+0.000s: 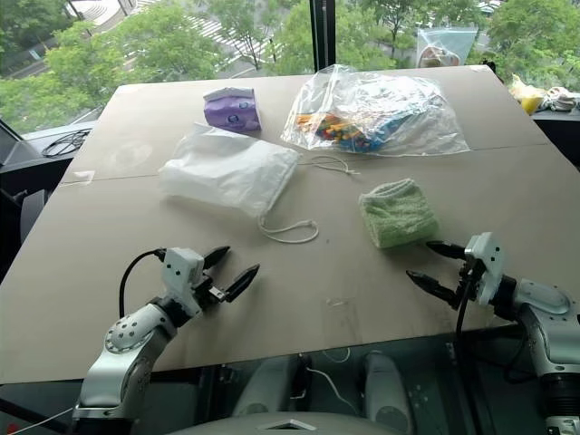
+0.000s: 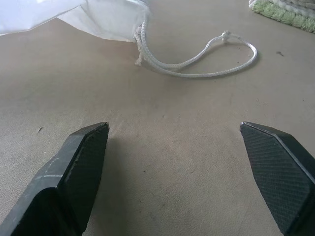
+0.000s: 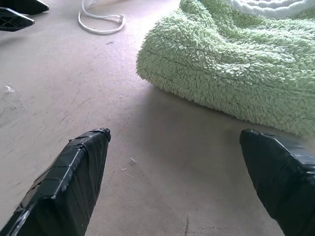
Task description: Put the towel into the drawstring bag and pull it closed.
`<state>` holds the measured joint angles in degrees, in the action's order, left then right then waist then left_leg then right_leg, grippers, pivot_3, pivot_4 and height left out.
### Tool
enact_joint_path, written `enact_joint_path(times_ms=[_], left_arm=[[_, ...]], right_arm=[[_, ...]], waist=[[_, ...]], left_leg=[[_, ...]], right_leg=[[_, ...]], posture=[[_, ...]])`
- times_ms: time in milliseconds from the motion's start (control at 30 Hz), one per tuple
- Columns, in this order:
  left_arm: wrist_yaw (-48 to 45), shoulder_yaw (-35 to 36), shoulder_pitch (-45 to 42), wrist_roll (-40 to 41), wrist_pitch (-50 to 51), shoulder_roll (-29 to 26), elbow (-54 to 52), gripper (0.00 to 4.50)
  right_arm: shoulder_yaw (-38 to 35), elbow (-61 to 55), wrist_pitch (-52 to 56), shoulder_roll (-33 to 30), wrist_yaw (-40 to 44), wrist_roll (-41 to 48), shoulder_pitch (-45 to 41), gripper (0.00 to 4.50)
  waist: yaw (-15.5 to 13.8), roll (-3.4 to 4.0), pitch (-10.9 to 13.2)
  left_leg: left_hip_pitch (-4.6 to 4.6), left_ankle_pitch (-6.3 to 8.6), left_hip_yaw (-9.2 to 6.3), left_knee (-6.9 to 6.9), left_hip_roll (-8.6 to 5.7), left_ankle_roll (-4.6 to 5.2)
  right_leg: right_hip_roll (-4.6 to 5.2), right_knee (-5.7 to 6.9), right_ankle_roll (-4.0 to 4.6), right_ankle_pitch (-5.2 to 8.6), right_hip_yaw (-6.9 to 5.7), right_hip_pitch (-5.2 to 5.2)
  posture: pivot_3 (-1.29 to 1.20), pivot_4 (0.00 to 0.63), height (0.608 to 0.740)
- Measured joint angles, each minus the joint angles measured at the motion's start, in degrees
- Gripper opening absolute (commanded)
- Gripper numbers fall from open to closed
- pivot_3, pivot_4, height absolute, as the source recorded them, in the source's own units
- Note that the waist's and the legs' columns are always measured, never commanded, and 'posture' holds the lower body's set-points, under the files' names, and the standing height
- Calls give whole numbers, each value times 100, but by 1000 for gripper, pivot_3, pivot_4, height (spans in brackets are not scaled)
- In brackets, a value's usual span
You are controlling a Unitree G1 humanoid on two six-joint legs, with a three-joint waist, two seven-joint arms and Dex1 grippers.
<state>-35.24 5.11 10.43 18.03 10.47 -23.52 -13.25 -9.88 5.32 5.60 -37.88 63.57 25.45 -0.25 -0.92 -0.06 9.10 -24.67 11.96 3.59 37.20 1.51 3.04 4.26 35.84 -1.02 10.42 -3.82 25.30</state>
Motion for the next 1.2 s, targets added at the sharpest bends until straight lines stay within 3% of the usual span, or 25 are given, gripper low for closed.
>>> enact_joint_path(times_ms=[1200], left_arm=[[-93,16,-156,238,180,44,-5,4405]], right_arm=[[-9,34,-206,10,0,30,70,4500]], waist=[[-7,0,3]], left_leg=[[-3,0,0,2,-1,0]], right_leg=[[-7,0,0,0,-1,1]], posture=[[0,150,740]])
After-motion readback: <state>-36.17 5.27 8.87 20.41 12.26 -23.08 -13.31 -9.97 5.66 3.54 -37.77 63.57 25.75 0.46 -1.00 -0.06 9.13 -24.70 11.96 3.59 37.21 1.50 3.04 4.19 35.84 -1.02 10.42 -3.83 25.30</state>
